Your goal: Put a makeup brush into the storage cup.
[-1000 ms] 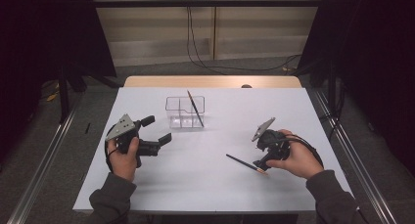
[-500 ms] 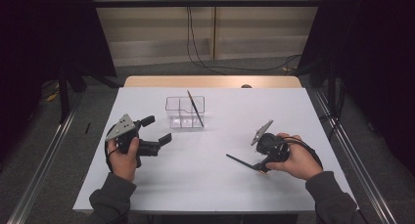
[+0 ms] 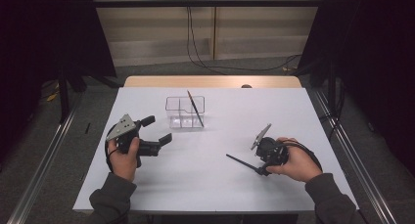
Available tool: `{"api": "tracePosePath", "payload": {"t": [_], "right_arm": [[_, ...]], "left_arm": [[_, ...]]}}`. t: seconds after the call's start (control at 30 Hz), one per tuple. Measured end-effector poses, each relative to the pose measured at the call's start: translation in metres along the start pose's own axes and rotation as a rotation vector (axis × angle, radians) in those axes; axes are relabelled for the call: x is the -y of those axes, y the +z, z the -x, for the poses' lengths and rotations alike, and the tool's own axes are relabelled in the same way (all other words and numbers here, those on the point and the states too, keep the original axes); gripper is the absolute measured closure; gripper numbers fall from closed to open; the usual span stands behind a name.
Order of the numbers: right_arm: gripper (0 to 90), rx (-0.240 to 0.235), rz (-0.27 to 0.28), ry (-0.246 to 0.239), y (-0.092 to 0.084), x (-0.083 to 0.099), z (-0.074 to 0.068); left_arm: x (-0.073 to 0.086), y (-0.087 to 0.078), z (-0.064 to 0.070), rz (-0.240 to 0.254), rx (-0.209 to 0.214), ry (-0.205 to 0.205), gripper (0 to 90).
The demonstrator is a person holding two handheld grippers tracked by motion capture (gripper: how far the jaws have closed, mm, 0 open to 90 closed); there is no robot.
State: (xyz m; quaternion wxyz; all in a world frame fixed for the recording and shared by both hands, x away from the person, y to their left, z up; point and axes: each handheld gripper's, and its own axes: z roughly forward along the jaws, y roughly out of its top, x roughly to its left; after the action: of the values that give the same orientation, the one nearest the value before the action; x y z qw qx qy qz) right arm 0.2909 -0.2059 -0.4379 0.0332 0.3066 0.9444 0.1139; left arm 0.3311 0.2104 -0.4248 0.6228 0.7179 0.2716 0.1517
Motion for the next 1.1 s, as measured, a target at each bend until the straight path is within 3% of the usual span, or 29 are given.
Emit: {"api": "tracePosePath", "payload": {"t": [0.07,0.1,0.33,0.37,0.4,0.6,0.63,1.0,1.1], "right_arm": [[51.2,0.001,-0.018,0.01,0.0008,-0.0002,-0.0015],[51.3,0.005,-0.013,-0.016,0.0019,-0.0003,0.0003],[54.2,-0.012,-0.029,-0.002,0.0057,-0.0023,-0.0015],[54.3,-0.01,-0.027,-0.012,0.0062,-0.0024,-0.0006],[54.4,-0.006,-0.031,0.006,0.0063,-0.0025,-0.0015],[59.7,-0.007,-0.039,-0.004,0.0088,-0.002,-0.001],[59.8,-0.009,-0.042,-0.002,0.0092,-0.0021,-0.0014],[66.4,-0.018,-0.058,0.005,0.0102,-0.0051,-0.0025],[69.9,-0.02,-0.064,-0.017,0.01,-0.0065,-0.0017]], "left_arm": [[0.0,0.0,0.0,0.0,0.0,0.0,2.1],[-0.0001,-0.0001,-0.0001,-0.001,0.0,0.001,2.1],[0.0003,-0.0002,-0.0004,-0.006,-0.003,0.004,2.1],[0.0005,0.0002,0.0005,-0.002,-0.018,0.005,2.1],[-0.0001,-0.0006,-0.001,-0.021,0.0,0.023,2.1],[0.0007,0.0001,-0.0007,-0.014,-0.006,0.012,2.1],[0.0012,0.0007,0.0003,-0.009,-0.023,0.009,2.1],[0.0016,0.0013,0.0011,-0.009,-0.019,0.003,2.1],[0.0016,0.0012,0.0007,-0.013,-0.022,0.012,2.1]]}}
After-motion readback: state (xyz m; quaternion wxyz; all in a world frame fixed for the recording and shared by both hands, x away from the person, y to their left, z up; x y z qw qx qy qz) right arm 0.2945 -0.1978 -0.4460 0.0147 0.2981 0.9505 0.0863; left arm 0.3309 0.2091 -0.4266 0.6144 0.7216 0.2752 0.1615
